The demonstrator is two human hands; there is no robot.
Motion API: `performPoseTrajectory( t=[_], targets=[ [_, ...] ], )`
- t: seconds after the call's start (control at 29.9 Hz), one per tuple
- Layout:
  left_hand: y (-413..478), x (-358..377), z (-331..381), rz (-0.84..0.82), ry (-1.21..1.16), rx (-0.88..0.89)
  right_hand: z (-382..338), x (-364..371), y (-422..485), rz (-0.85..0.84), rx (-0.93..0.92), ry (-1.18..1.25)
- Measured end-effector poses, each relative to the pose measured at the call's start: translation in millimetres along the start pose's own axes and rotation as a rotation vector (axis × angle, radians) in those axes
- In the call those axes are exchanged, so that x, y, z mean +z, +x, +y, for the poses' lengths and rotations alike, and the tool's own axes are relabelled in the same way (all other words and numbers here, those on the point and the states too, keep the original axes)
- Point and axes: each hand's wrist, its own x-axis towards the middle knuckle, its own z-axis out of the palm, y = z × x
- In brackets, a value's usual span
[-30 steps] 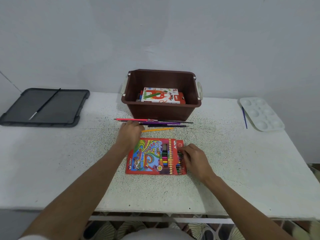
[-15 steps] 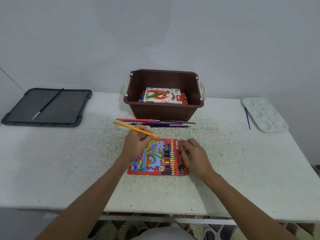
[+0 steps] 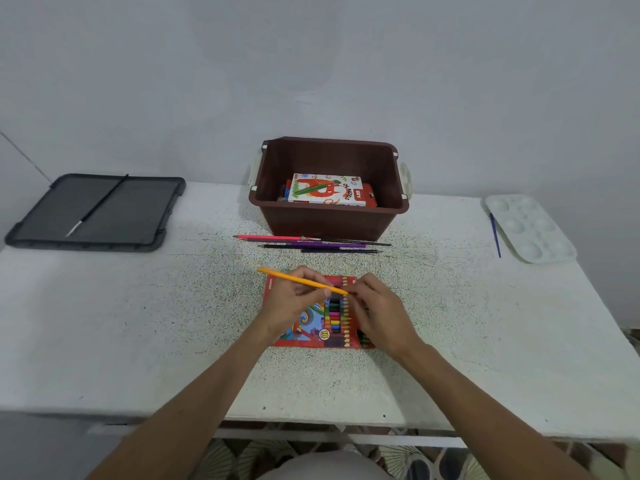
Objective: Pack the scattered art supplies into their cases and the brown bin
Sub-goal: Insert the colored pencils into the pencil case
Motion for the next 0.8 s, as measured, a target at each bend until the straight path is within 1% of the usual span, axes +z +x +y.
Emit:
performPoseTrajectory(
  t=[0.1,0.13,0.2,0.27,0.33,0.37,0.53,0.67,0.8],
  targets=[
    [-2.8,-7.0,0.7,0.055,0.009,-0.023,20.7,-9.9,-6.2,-0.001,0.019,-0.049],
    [-3.2,-11.4,-1.5,0.089,0.089,-0.018,31.1,-15.2,-9.5,0.003,0.034,-0.072],
    [-4.6,-22.6,-10.6,0.166,0.415,0.044,55.0,-29.2,-18.2,0.009,0.085,-0.144],
    [-8.7,-36.2,-24.1,0.208,0.736,0.18,77.4,-46.5,-27.9,0.009,0.134,-0.236],
    [-13.5,-49.0,-39.9,0.226,0.913,0.3,95.7,-65.7,-37.4,0.004,0.162,-0.324],
    [-16.2,-54.2,-46.2,0.241,0.946,0.318,103.2,-75.0,-41.3,0.003,0.169,-0.367],
    [-23.7,-63.6,-62.5,0.284,0.98,0.281,124.5,-101.9,-48.9,-0.013,0.2,-0.497],
    [-24.9,-59.9,-59.4,0.271,1.001,0.283,113.0,-88.7,-42.7,-0.032,0.168,-0.468],
    [-25.9,-57.8,-59.2,0.277,0.998,0.281,79.9,-60.1,-31.2,-0.064,0.087,-0.398]
  ],
)
